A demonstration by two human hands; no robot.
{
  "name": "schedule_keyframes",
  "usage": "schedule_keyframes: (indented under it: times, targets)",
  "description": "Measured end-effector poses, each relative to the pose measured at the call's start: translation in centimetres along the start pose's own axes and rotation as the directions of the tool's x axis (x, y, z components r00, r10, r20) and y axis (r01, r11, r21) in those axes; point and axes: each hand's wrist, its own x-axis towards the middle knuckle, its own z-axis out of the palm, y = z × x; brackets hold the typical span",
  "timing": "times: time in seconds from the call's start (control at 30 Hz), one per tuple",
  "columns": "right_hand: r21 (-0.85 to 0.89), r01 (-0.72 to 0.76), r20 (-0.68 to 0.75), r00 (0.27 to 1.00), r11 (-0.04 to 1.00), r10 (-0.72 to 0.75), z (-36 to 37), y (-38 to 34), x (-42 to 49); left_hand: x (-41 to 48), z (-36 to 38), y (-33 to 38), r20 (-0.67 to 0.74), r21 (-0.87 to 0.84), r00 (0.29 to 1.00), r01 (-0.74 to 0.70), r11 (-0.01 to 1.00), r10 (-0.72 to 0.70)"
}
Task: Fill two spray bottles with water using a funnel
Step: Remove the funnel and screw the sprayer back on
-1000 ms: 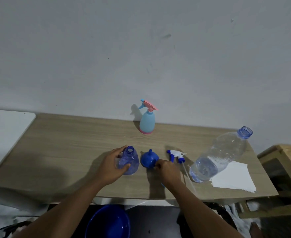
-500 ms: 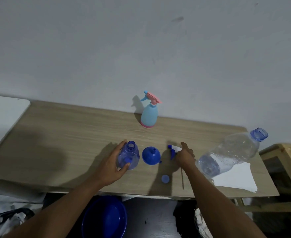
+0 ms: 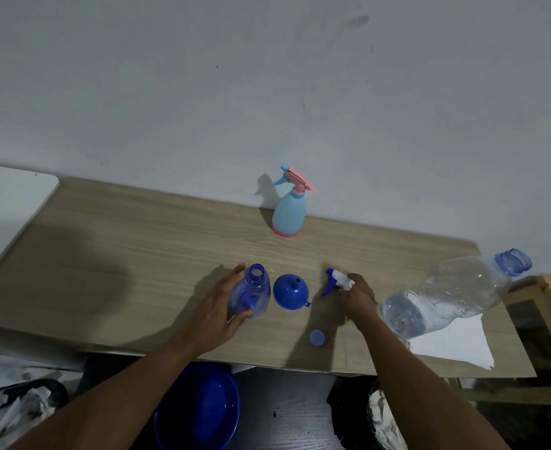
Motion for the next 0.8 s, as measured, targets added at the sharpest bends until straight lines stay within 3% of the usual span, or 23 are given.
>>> schedule_keyframes:
  times: [0.17, 0.57, 0.7, 0.8]
  targets:
    - [0.037, 0.038, -0.061, 0.997, 0.999, -0.036, -0.3, -0.6, -0.6, 0.5, 0.9, -0.5, 0.001, 0.059, 0.997, -0.076, 0.995, 0.076]
    - [0.198, 0.288, -0.264, 0.936, 0.937, -0.232, -2.2, -1.7, -1.0, 1.2, 2.5, 0.5, -0.031, -0.128, 0.999, 0.027, 0.991, -0.031]
    - [0.333, 0.401, -0.327, 0.898, 0.854, -0.294, -4.1, -4.5, -2.2, 2.0, 1.4, 2.3, -0.052, -0.179, 0.998, 0.012, 0.984, -0.022]
    - [0.366, 0.564, -0.407, 0.812, 0.74, -0.418, -6.1, -8.1, -4.5, 2.4, 0.2, 4.0, -0.065, -0.209, 0.998, 0.012, 0.978, -0.026]
